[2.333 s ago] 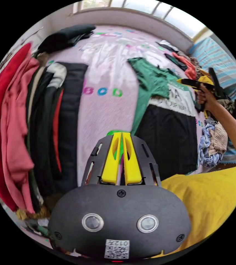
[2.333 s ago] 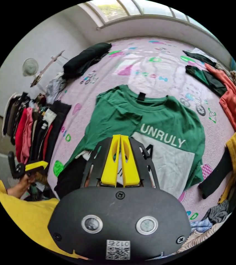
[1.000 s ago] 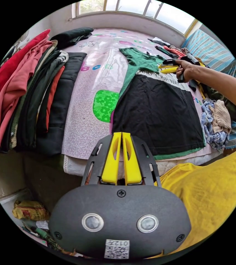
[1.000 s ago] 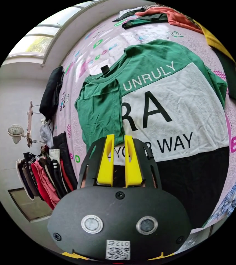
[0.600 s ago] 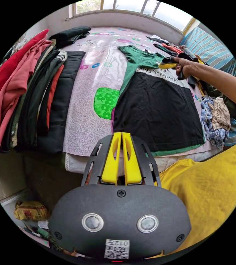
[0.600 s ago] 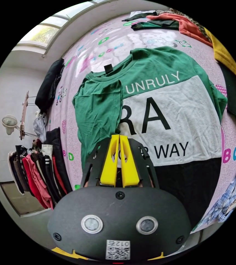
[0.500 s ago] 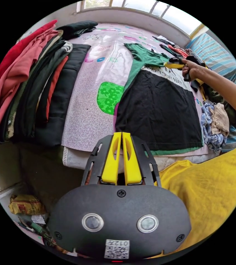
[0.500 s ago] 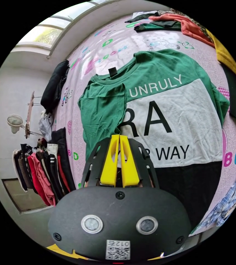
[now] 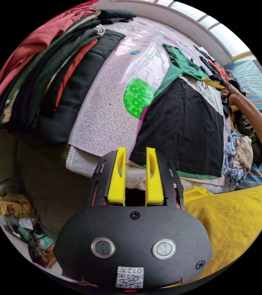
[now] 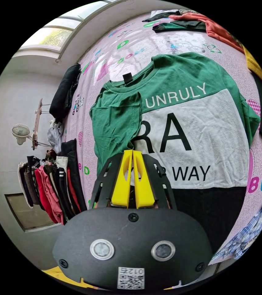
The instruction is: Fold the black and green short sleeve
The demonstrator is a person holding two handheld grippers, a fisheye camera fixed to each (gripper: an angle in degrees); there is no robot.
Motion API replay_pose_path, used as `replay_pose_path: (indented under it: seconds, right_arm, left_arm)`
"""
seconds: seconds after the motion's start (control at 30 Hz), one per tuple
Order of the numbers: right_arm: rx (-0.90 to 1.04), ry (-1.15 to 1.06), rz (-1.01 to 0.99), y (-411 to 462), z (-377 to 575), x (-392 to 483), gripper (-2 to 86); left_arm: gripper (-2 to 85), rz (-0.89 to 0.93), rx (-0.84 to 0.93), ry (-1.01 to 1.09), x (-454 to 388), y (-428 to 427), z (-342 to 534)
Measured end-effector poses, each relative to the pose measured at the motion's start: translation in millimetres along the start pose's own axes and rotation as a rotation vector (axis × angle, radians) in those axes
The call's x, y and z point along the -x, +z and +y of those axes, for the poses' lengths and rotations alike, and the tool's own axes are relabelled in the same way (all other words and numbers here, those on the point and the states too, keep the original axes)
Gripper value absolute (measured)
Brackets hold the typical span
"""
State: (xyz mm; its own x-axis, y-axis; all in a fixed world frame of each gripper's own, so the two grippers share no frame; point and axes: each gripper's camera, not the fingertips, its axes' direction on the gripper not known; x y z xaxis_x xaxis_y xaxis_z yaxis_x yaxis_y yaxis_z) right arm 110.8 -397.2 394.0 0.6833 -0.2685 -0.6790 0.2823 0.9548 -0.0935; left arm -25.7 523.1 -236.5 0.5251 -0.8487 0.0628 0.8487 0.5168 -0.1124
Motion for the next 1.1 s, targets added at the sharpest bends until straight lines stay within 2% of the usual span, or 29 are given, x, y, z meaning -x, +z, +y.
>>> replay_pose_path:
  seconds: [0.23, 0.4, 0.57, 0.73, 0.8, 0.9, 0.97, 1.1]
  right_arm:
    - [0.007, -0.012, 0.005, -4, 5, 5, 0.1]
    - [-0.007, -0.036, -0.029, -16, 6, 13, 0.0]
    - [-0.028, -0.085, -0.072, -45, -5, 20, 0.0]
    - [-0.022, -0.116, -0.029, -52, -10, 15, 0.0]
    - [0.014, -0.122, 0.028, -45, -10, 12, 0.0]
    - [0.006, -0.132, 0.018, -46, -8, 9, 0.1]
    - [-0.006, -0.127, 0.041, -45, -6, 4, 0.1]
    - [0.026, -0.112, 0.048, -31, -3, -9, 0.3]
  left_arm:
    - [3.1, 0.031, 0.092, 0.011, -10, 23, -3]
    - [0.8, 0.016, -0.004, 0.071, -27, 3, -1]
    - [0.2, -0.204, -0.073, 0.469, -102, -26, 5]
    - [0.1, -0.421, -0.146, 0.709, -164, -23, 13]
    - [0.1, -0.433, -0.122, 0.750, -180, -16, 11]
    - [0.1, -0.334, -0.109, 0.767, -198, -16, 2]
    - [0.1, -0.227, 0.011, 0.804, -213, -4, -11]
    - [0.1, -0.236, 0.201, 0.849, -231, 30, -28]
